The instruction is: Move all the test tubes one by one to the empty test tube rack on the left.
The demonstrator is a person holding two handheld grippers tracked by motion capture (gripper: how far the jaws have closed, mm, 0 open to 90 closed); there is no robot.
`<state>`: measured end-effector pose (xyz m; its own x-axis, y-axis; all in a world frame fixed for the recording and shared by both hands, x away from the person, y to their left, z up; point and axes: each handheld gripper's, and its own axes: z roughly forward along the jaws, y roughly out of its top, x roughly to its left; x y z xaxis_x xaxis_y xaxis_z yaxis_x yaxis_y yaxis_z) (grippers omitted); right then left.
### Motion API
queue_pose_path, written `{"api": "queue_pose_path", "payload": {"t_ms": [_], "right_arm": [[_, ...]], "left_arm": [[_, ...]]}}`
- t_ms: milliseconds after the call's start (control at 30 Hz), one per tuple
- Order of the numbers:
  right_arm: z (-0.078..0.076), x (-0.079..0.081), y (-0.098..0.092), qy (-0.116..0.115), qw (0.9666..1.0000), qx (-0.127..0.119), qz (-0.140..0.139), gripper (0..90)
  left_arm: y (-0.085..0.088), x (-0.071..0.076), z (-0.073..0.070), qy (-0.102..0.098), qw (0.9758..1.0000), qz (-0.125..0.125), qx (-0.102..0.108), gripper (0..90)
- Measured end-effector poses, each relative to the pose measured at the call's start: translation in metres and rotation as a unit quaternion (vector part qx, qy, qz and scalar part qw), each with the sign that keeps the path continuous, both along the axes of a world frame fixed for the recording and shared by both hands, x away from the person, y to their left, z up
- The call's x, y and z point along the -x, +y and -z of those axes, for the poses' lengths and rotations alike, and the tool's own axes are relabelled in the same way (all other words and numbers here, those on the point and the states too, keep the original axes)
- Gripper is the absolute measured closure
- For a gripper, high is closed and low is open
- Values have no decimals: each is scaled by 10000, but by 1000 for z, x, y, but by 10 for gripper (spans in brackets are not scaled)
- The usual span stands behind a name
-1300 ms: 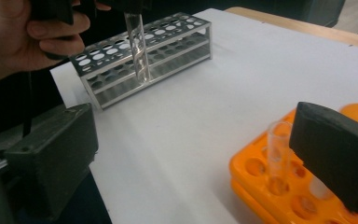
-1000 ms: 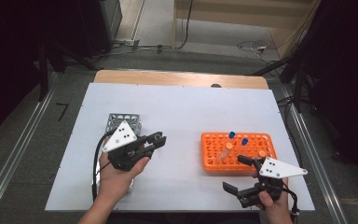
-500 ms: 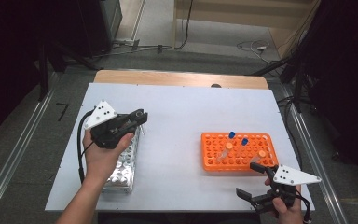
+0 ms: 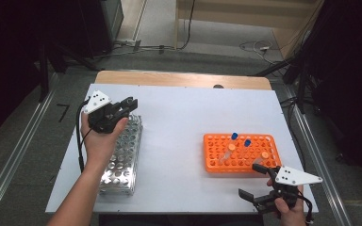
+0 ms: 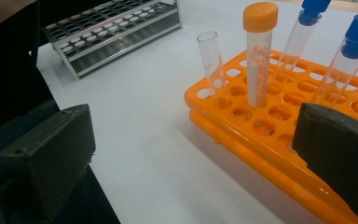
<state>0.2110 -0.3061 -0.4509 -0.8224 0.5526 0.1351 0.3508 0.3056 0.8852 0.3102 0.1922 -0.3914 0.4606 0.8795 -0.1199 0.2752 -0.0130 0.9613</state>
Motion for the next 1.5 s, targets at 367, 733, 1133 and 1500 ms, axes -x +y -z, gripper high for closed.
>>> {"api": "queue_pose_path", "payload": {"t_ms": [367, 733, 1133, 1500], "right_arm": [[2, 0, 3, 33, 10000, 47, -45, 0], [2, 0, 3, 15, 10000, 66, -48, 0], [3, 0, 5, 4, 10000, 78, -34, 0], [3, 0, 7, 34, 10000, 81, 11, 0]], "left_arm": [[-1, -19, 15, 207, 9997, -83, -96, 760], [-2, -27, 24, 315, 9981, -466, -266, 759], [-3, -29, 39, 705, 9951, -439, -529, 754], [-4, -31, 41, 996, 9929, -371, -527, 666]]}}
